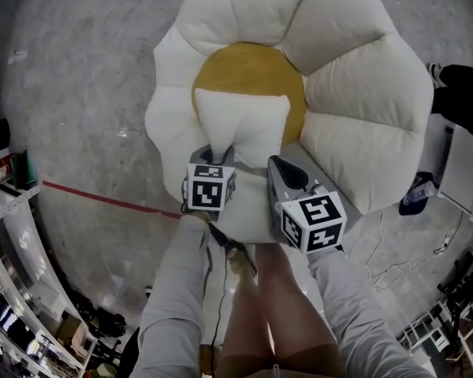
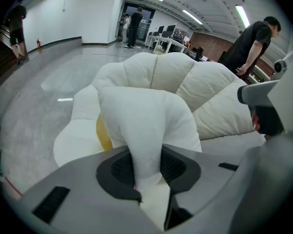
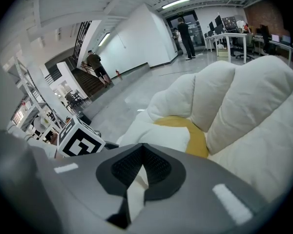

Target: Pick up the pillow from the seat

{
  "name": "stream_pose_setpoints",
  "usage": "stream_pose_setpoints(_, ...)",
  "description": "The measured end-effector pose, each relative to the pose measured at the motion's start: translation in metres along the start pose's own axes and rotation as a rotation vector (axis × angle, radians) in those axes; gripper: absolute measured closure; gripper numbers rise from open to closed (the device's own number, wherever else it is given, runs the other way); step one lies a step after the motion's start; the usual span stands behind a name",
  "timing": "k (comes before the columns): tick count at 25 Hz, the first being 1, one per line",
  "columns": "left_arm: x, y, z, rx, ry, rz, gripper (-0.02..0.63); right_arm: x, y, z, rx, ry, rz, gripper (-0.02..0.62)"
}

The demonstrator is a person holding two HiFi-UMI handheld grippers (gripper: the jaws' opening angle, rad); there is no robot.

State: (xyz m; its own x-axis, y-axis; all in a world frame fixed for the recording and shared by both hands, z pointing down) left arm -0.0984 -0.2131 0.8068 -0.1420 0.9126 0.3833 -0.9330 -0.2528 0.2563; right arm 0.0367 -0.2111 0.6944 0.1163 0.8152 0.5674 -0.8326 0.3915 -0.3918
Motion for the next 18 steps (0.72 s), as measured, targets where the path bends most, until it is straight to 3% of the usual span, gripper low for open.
stream_pose_setpoints(18,0.001,-0.014,-0.118,-0.047,-0.073,-0.056,0.497,-0.016,0.045,-0.063,0.009,-0.015,-0.044,0.595)
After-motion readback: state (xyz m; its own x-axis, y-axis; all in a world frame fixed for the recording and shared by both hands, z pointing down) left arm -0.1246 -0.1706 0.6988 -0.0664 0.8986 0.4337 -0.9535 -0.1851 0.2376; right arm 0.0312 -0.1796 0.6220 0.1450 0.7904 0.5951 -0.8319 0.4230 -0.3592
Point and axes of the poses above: the fingertips, and each gripper's own axes: z forward along the fingers, y to its left, x out of its underside, the point moved 4 cm from there along -z, backward along the fingers
